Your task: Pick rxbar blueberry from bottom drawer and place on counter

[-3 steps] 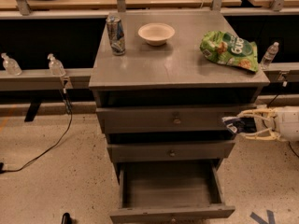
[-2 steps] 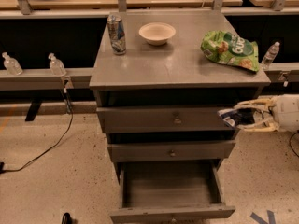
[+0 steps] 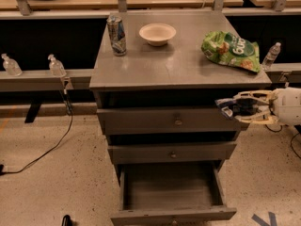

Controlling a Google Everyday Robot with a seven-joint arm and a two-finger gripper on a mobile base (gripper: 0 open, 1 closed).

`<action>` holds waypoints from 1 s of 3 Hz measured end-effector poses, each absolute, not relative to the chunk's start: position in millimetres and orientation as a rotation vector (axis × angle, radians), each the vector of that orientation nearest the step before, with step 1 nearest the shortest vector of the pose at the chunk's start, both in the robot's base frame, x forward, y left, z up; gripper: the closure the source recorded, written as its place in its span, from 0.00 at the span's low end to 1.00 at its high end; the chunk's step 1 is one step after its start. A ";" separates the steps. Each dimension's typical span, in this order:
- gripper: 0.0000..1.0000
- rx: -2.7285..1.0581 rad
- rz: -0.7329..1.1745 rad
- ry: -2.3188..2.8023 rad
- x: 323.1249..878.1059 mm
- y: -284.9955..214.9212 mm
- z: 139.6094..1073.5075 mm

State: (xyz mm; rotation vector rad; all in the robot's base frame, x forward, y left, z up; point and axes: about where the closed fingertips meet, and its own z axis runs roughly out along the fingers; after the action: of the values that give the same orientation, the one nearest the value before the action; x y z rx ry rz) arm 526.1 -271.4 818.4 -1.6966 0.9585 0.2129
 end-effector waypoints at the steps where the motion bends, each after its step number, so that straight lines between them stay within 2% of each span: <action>1: 1.00 -1.697 0.213 0.958 526.1 -271.3 818.5; 3: 1.00 -1.892 0.248 0.919 552.3 -196.9 827.5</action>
Offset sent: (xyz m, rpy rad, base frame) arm 0.0287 0.0856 0.0177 -0.1767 0.0349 0.1465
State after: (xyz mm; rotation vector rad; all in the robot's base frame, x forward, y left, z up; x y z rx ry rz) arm 552.3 -196.9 827.5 -1.8922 0.9187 0.2478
